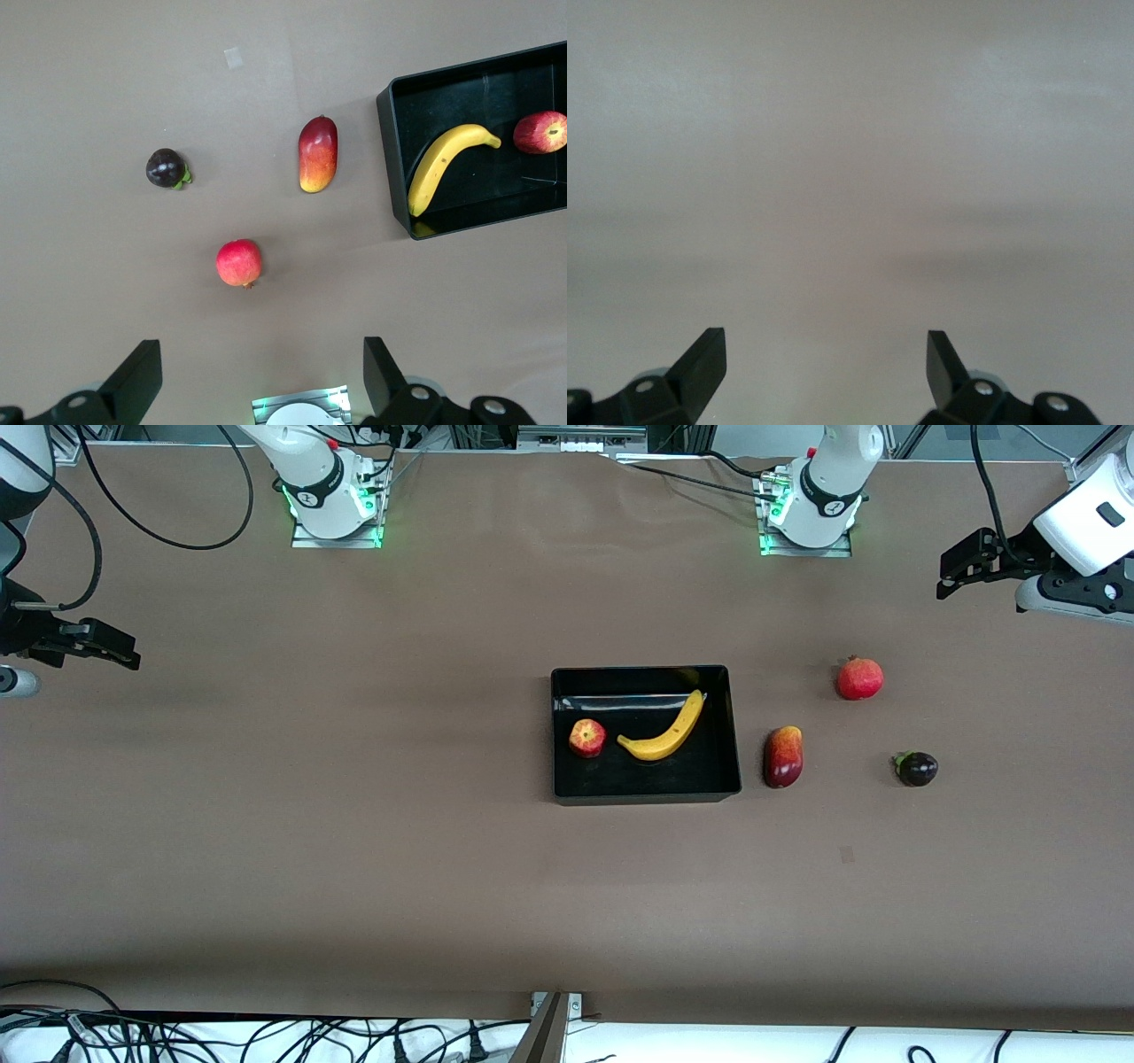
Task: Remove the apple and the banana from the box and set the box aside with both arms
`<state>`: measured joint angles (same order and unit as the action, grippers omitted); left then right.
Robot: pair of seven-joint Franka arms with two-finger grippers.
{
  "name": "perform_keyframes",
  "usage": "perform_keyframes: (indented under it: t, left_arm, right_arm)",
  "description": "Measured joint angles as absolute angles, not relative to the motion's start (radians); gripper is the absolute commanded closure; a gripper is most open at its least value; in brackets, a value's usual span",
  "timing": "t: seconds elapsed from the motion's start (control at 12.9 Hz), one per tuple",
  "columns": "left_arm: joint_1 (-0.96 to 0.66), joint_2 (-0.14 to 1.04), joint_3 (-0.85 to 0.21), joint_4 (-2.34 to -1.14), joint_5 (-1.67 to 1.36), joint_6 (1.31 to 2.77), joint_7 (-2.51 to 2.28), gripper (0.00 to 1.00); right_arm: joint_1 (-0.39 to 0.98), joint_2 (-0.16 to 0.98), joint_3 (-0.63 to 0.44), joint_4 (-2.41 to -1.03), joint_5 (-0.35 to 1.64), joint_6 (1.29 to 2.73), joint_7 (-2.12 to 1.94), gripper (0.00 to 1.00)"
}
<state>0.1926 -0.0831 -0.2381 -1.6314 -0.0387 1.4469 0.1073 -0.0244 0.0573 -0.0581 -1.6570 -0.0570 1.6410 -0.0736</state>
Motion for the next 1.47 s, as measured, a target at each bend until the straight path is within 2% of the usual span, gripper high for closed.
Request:
perform_keyframes:
  t: [1.0,1.47]
  left_arm:
    - [0.193,-0.075,-0.242,-1.625,-0.039,1.44,0.107,0.0]
    - [0.19,-0.005,-0.305,-1.626,-0.039,1.455,0.091,0.0]
  right_arm:
    - [-0.024,0.057,-0.058,-1.657,-0.057,1.643,-0.074,0.0]
    - [-0.024,0.057,-0.058,-1.657,-0.057,1.643,-0.074,0.0]
